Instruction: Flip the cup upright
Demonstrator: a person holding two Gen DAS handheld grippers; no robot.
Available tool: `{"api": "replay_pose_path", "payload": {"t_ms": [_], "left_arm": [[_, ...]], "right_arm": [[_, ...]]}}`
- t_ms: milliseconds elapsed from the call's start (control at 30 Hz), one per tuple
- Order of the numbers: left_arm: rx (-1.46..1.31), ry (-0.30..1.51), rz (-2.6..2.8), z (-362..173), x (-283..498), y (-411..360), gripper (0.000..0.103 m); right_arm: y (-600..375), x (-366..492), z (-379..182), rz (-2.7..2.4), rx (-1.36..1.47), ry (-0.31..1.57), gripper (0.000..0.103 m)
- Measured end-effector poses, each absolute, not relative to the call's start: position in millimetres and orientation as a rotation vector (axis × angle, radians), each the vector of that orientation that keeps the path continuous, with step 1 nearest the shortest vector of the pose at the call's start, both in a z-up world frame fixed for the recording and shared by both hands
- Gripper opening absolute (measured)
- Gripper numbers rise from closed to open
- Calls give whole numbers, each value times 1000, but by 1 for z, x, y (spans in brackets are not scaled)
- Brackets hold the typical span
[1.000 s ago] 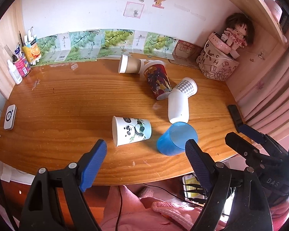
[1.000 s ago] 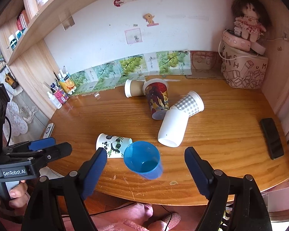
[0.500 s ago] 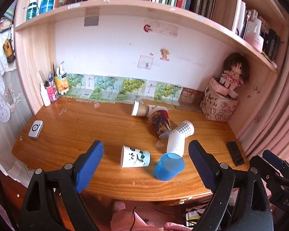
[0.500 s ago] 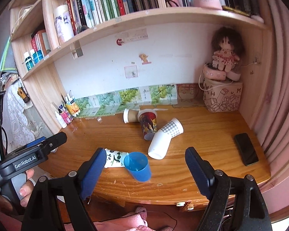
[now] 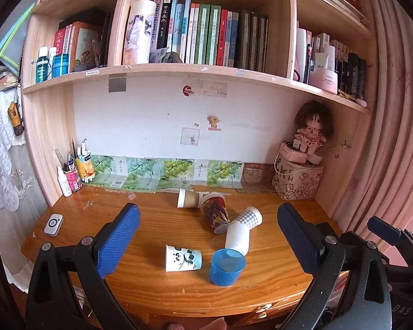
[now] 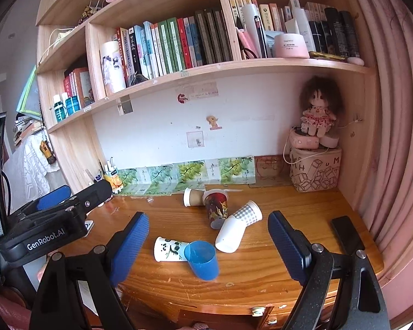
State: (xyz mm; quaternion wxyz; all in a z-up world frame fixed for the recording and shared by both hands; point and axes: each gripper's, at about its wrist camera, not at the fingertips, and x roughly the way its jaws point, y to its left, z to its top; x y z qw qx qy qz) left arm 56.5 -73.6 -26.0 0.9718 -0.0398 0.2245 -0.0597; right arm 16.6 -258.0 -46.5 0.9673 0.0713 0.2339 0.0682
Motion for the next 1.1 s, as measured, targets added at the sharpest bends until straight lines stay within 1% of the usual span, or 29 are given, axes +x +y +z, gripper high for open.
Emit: {"api": "replay_pose_path", "payload": {"t_ms": [100,167,333,633,1100], "left_arm": [[-73,410,-94,-22,49,-76,101],[-62,383,-80,-19,44,-77,103],[-53,329,-50,-14,35,-79,103],[-63,371,-23,-18,35,-79,103],[-56,362,-17,-16,31,-85,103]], "right_arm": [[-262,10,-46,129,154,456,89],[-264,7,-45,123,155,446,89],[-264,0,-43,125,148,423,89],[-265,-2,-46,179,171,425,89],[-266,-2,-45,187,164,424,89]]}}
